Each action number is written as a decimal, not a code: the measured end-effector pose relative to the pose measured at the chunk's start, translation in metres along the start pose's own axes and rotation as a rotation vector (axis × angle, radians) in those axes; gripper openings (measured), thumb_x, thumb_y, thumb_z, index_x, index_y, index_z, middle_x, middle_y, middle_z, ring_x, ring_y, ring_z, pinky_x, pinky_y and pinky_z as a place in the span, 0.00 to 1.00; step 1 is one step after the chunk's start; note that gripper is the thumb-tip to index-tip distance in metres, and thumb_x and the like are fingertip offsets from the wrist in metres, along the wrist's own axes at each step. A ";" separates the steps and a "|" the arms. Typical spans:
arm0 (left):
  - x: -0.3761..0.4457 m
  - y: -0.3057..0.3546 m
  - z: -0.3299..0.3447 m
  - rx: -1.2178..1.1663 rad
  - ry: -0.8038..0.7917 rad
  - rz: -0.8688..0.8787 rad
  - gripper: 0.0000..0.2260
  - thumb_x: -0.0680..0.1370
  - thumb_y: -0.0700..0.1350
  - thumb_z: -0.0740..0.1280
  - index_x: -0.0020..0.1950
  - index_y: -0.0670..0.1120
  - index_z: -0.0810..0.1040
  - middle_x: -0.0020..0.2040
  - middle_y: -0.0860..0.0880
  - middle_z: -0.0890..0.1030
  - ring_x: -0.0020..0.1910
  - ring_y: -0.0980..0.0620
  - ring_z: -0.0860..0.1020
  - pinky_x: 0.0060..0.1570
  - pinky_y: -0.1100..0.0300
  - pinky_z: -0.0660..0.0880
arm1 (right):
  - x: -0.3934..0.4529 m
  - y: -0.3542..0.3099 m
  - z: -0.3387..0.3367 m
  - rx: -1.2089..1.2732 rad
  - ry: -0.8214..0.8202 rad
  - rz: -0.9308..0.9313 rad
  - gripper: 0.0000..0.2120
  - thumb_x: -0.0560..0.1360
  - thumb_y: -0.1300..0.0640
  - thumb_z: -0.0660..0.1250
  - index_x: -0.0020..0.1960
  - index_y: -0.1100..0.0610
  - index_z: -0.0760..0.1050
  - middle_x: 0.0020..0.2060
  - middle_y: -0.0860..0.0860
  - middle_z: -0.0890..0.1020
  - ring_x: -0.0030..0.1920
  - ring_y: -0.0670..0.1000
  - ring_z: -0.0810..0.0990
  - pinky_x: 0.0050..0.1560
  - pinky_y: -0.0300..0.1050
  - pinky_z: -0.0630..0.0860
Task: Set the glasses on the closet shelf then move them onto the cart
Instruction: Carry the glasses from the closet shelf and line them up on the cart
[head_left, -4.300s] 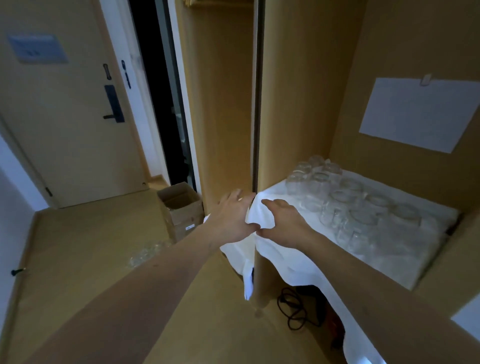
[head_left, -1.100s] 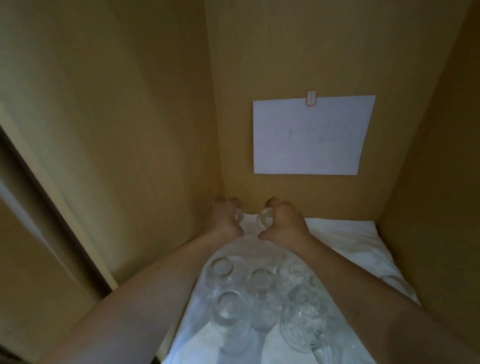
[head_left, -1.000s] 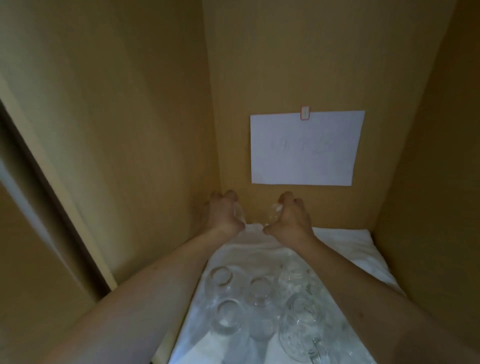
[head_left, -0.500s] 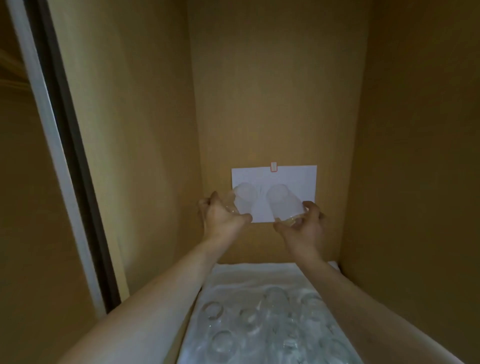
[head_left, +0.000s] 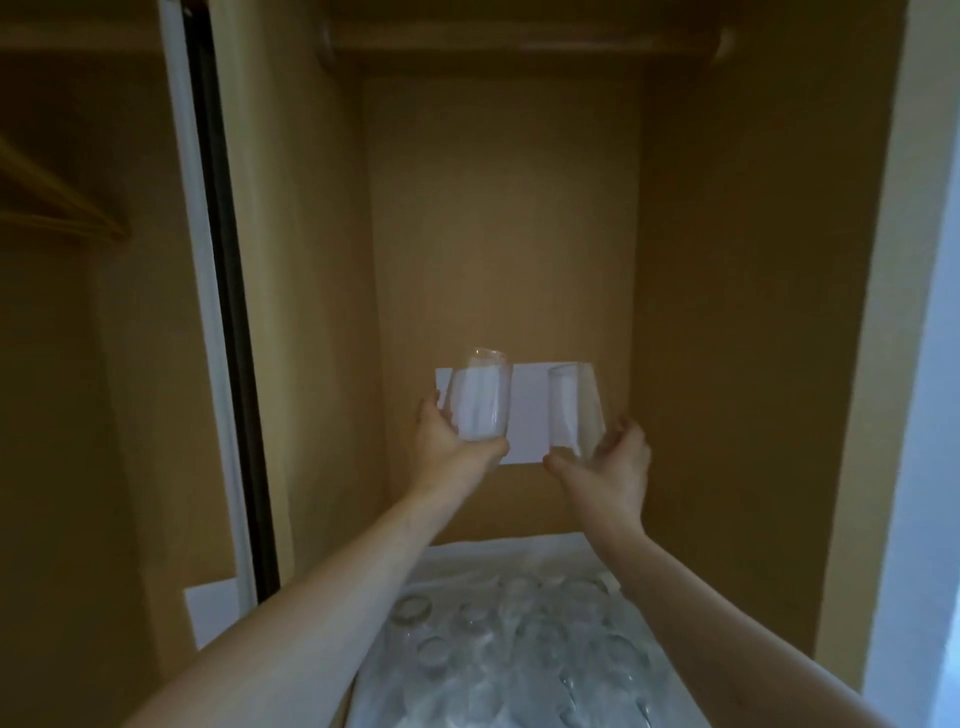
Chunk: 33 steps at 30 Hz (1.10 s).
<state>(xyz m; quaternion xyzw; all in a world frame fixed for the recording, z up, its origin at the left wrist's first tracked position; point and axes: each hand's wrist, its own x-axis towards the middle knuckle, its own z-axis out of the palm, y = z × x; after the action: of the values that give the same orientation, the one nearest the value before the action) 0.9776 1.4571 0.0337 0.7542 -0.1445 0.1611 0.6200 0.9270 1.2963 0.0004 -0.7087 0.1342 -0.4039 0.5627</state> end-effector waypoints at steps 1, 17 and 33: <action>-0.006 0.004 0.001 0.005 -0.007 0.007 0.42 0.67 0.37 0.79 0.77 0.44 0.63 0.62 0.49 0.70 0.52 0.55 0.74 0.29 0.78 0.69 | -0.006 -0.005 -0.007 -0.041 -0.007 0.008 0.50 0.67 0.56 0.81 0.79 0.53 0.55 0.72 0.52 0.64 0.67 0.55 0.71 0.60 0.47 0.73; -0.111 0.049 0.062 -0.252 -0.256 0.030 0.31 0.66 0.46 0.83 0.61 0.52 0.68 0.52 0.54 0.79 0.48 0.58 0.81 0.50 0.54 0.81 | -0.074 -0.010 -0.147 -0.126 0.179 -0.080 0.47 0.62 0.53 0.81 0.72 0.43 0.58 0.52 0.40 0.76 0.52 0.43 0.78 0.52 0.46 0.79; -0.230 0.147 0.251 -0.327 -0.524 0.098 0.44 0.62 0.70 0.73 0.72 0.53 0.66 0.59 0.52 0.78 0.54 0.51 0.80 0.52 0.51 0.80 | -0.062 0.024 -0.369 -0.232 0.468 -0.128 0.48 0.62 0.49 0.84 0.73 0.48 0.60 0.56 0.46 0.75 0.53 0.46 0.79 0.54 0.46 0.81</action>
<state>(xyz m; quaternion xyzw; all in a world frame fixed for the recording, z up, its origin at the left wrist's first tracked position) 0.7235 1.1866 0.0218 0.6527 -0.3595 -0.0346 0.6660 0.6261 1.0741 -0.0323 -0.6629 0.2610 -0.5733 0.4047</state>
